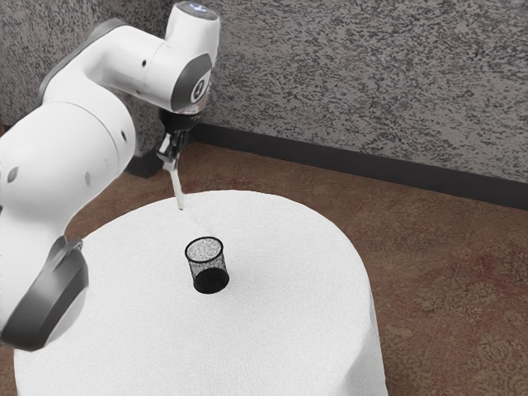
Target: Take the marker out of the pen holder and place it to the left of the pen holder.
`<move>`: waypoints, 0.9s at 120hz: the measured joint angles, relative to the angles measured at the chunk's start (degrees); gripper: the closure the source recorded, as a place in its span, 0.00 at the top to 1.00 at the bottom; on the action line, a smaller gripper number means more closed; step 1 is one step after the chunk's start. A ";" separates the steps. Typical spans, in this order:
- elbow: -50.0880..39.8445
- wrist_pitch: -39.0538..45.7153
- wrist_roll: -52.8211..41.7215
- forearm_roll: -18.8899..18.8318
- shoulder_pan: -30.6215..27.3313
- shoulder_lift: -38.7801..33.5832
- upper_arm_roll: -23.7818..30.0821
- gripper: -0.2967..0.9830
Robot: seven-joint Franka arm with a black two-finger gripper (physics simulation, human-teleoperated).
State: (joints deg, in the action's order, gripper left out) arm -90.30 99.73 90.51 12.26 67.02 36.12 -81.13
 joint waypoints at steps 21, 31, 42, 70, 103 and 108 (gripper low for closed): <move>-2.88 2.85 -0.91 -9.32 -5.20 0.80 2.43 0.15; -6.47 6.37 -1.27 -12.30 -6.83 2.42 3.92 0.15; -9.36 12.01 -1.71 -14.80 -9.00 6.03 4.84 0.15; -12.81 25.84 -2.87 -16.73 -13.52 15.46 9.54 0.15; -14.19 31.40 -3.73 -17.09 -15.45 19.13 10.11 0.15; -14.17 31.76 -3.83 -17.04 -16.15 19.59 10.58 0.15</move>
State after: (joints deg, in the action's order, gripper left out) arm -104.47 131.49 86.68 -4.77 50.86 55.71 -70.54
